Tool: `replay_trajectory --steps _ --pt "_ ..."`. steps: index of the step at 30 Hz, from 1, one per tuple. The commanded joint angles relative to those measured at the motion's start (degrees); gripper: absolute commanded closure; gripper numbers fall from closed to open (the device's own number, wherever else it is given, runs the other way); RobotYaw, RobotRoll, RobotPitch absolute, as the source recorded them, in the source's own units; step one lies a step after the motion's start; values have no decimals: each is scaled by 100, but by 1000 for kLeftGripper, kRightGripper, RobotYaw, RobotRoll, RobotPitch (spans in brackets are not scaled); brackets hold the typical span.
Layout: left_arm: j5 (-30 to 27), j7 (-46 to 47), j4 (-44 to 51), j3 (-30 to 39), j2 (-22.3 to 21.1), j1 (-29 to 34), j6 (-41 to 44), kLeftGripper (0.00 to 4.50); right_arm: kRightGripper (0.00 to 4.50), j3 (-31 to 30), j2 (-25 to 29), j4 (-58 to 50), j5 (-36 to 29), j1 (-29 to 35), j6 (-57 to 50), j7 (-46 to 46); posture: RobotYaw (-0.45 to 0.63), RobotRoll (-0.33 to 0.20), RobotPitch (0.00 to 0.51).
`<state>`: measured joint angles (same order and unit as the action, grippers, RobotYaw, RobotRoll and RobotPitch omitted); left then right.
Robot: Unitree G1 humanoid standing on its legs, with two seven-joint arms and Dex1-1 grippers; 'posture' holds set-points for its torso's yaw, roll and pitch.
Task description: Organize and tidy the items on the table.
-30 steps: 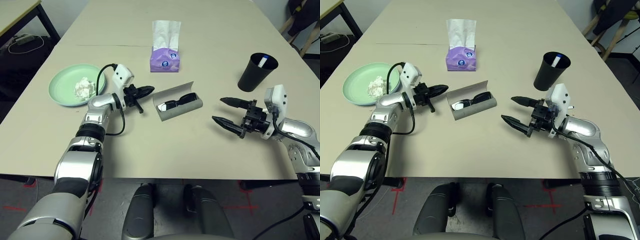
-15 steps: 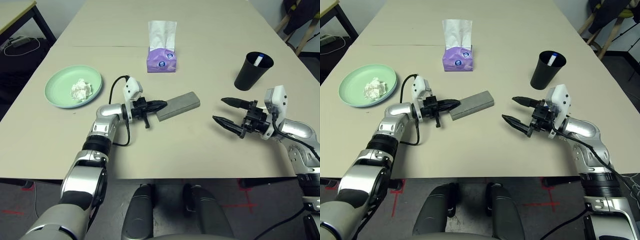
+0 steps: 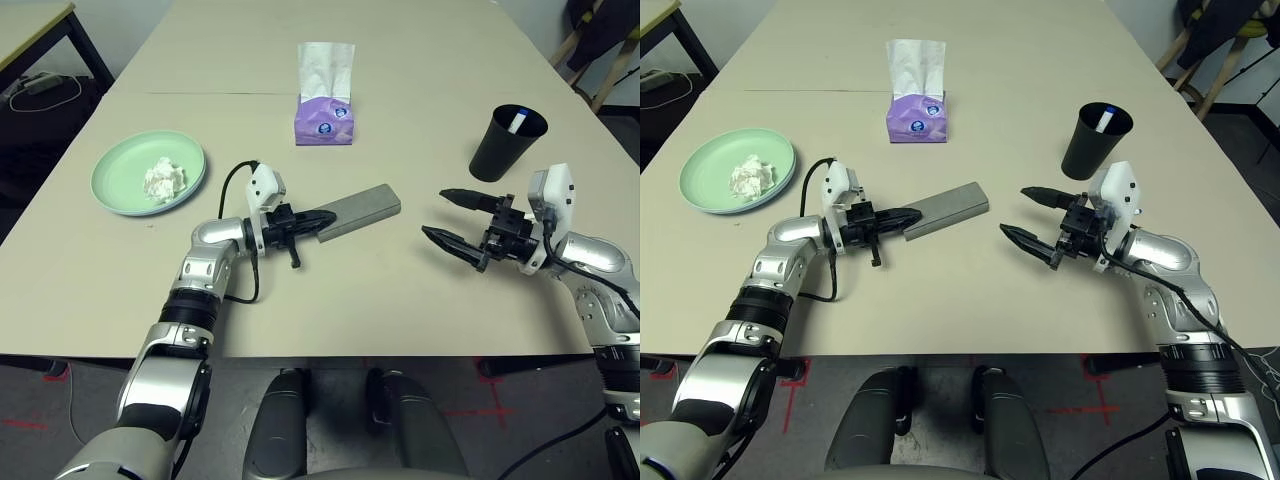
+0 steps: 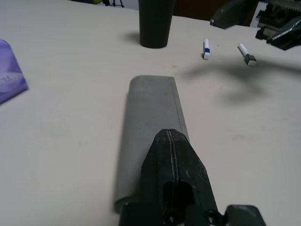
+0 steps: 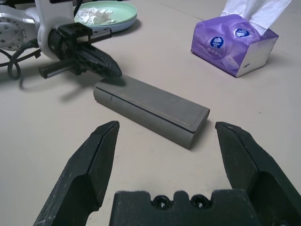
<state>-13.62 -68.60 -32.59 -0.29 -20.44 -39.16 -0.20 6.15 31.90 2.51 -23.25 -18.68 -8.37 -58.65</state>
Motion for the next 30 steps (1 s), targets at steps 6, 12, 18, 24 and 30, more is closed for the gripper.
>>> replay_trajectory --steps 6,12,18,24,30 --pt "-726 -878 1376 -203 -188 -32 527 4101 0 -18 -30 156 -17 2 75 -8 54 0 161" --pt "-853 -1047 2079 -496 -200 150 728 1988 0 -83 84 329 137 -79 92 -46 50 0 161" --pt "-740 -1193 1900 -690 -199 396 343 38 0 -644 694 545 993 -475 -578 140 30 0 167" --pt "-723 -1143 1705 -748 -97 348 111 38 0 -1440 1666 451 1716 -1145 -1140 -519 27 0 166" --pt "-687 -935 1507 -713 88 200 -54 38 0 -2213 2511 816 2449 -1830 -423 -1730 46 0 163"
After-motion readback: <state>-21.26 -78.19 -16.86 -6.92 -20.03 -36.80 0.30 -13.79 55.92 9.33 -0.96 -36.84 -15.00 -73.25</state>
